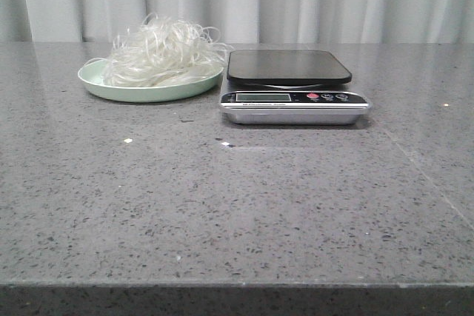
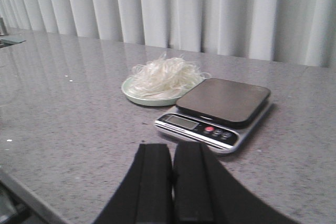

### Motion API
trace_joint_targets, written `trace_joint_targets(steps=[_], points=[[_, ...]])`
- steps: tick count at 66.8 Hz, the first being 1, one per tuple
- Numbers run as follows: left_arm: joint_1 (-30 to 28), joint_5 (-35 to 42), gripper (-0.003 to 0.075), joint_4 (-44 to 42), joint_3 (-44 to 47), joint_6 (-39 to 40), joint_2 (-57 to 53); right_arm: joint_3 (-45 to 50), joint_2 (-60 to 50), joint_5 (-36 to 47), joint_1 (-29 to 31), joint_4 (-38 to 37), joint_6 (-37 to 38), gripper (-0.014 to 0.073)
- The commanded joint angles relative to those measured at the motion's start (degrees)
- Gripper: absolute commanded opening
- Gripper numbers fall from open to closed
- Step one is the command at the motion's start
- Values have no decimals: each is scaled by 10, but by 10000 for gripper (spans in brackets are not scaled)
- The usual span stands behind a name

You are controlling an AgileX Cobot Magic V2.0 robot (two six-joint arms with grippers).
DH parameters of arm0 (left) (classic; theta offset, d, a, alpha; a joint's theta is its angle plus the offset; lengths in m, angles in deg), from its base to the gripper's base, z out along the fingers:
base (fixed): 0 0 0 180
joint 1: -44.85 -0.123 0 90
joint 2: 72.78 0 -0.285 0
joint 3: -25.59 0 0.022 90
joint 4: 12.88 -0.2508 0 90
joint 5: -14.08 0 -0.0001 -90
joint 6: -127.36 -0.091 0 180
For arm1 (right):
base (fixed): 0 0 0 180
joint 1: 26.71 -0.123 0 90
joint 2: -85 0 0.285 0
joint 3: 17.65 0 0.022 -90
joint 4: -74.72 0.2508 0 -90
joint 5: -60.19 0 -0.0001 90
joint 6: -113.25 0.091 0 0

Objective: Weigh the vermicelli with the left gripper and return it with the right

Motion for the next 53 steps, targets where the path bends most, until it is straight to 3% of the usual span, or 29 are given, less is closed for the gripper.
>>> trace_joint_targets(steps=[1, 16, 26, 43, 53], points=[[-1, 48, 127, -1, 4, 4, -12, -1, -3, 62, 46, -52, -5, 167], [-1, 48, 127, -1, 4, 4, -12, 70, -3, 131, 220, -91, -5, 167], [-1, 48, 127, -1, 4, 4, -12, 122, -3, 186, 289, -91, -5, 167], [-1, 48, 127, -1, 4, 4, -12, 204, -4, 300, 291, -93, -4, 167], [-1, 48, 127, -1, 4, 4, -11, 201, -7, 288, 291, -110, 15, 167]])
